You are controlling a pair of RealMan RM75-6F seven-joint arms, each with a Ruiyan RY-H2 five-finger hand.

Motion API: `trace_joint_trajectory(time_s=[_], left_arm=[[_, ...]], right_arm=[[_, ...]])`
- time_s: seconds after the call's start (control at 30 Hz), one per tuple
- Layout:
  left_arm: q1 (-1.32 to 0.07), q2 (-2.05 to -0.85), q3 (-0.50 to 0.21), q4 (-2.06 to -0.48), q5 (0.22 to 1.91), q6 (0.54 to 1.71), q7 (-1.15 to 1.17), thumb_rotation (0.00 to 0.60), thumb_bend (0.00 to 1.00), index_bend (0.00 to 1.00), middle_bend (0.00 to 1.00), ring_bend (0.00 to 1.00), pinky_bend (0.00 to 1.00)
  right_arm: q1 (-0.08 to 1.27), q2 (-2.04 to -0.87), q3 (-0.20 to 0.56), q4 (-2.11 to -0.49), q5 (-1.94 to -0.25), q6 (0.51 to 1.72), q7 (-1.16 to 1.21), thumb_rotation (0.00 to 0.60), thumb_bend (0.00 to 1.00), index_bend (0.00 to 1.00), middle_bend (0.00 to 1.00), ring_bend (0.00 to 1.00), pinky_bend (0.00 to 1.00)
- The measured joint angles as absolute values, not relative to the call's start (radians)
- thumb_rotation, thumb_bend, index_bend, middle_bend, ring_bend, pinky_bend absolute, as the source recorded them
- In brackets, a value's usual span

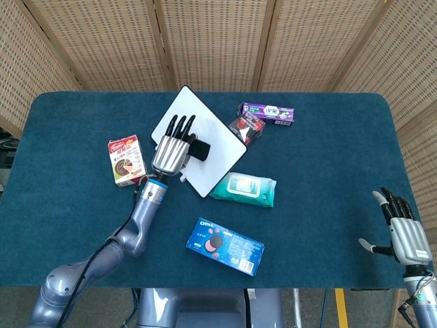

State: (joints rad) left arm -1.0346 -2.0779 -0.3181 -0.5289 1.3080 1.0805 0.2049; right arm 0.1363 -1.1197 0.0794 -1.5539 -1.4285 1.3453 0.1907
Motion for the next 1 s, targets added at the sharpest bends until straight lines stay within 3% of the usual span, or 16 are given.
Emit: trace_joint_trajectory(time_s=[1.0], left_arm=[[-1.074, -2.147, -0.315, -0.378, 1.287, 1.024, 0.171, 0.600, 0.28, 0.38, 0.00, 0.00, 0.00]], right_arm=[[0.138, -1.118, 0.078, -1.553, -1.433, 1.344, 0.202, 0.600, 0.05, 0.02, 0.00, 0.00, 0.00]])
